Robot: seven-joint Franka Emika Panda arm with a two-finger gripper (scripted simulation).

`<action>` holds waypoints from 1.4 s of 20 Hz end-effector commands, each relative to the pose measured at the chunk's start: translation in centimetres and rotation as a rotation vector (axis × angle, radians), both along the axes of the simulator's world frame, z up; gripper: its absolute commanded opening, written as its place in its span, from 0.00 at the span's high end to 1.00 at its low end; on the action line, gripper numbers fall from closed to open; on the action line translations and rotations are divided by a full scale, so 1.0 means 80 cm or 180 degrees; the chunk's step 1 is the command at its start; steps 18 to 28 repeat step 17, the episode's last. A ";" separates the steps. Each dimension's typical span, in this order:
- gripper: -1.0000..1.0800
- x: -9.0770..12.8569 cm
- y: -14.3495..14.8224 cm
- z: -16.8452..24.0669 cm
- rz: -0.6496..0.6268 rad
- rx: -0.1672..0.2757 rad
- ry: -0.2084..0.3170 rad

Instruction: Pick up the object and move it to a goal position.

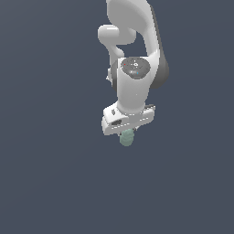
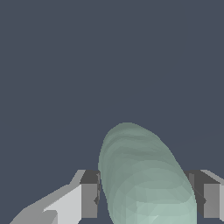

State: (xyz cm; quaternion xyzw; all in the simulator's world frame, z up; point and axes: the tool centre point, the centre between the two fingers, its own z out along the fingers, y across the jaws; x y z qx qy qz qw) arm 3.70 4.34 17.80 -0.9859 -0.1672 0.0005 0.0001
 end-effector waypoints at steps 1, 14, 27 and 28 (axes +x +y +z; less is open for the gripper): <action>1.00 -0.001 0.000 0.033 0.0000 0.0000 -0.0003; 1.00 0.002 0.000 0.129 0.0000 0.0000 -0.0003; 1.00 0.002 0.000 0.132 0.0000 0.0000 -0.0003; 1.00 0.002 0.000 0.132 0.0000 0.0000 -0.0003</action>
